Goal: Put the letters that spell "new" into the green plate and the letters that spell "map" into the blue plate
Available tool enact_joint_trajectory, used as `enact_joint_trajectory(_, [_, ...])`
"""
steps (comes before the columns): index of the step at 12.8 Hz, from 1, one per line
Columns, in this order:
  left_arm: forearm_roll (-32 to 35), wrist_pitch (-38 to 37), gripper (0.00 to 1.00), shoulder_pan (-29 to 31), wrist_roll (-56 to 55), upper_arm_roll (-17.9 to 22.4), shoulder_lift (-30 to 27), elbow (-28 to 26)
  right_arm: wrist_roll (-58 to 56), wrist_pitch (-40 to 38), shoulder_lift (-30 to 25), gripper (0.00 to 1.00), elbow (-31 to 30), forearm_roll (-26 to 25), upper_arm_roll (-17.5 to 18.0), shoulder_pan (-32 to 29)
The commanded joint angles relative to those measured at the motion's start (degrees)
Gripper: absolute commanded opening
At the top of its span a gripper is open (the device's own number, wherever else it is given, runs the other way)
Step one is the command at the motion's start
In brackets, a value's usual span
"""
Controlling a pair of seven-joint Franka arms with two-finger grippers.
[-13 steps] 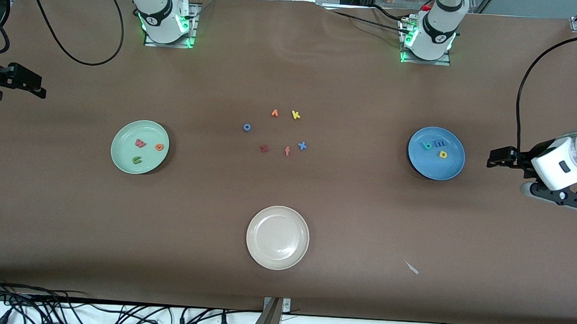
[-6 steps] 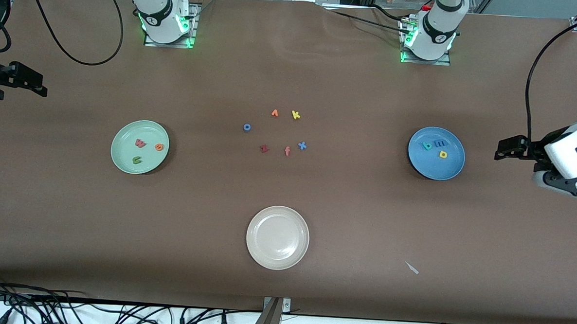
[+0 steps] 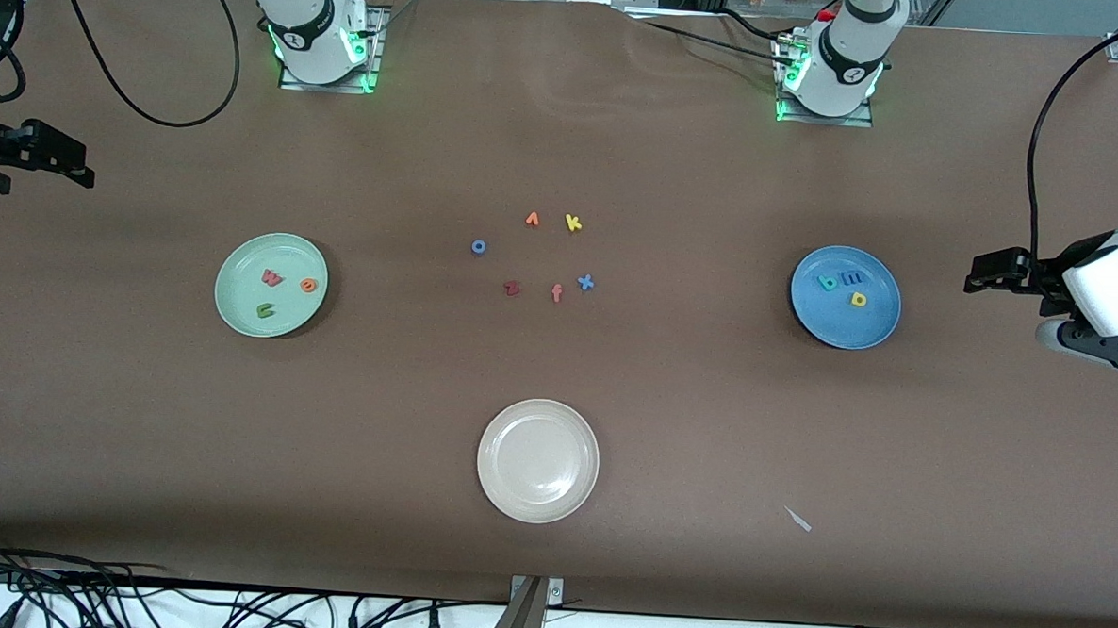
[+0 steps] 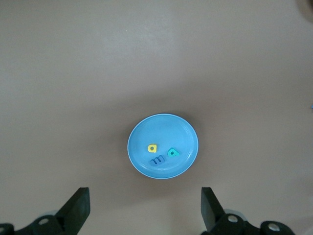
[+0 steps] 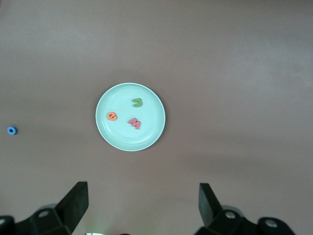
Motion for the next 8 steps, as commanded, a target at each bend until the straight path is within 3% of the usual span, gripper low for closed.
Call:
enact_joint_trajectory(1, [1.0,-0.3,1.00,-0.3,1.2,-0.1,0.0,0.2,-1.0,-0.6,-0.7,1.00,-0.4,0.2,-0.7,-0.2])
enact_joint_trajectory(8, [1.1,-0.3,1.00,-0.3,1.2,-0.1,-0.1,0.2,-3.0,-1.7,-0.9,1.00,-0.4,0.2,-1.6,-0.2])
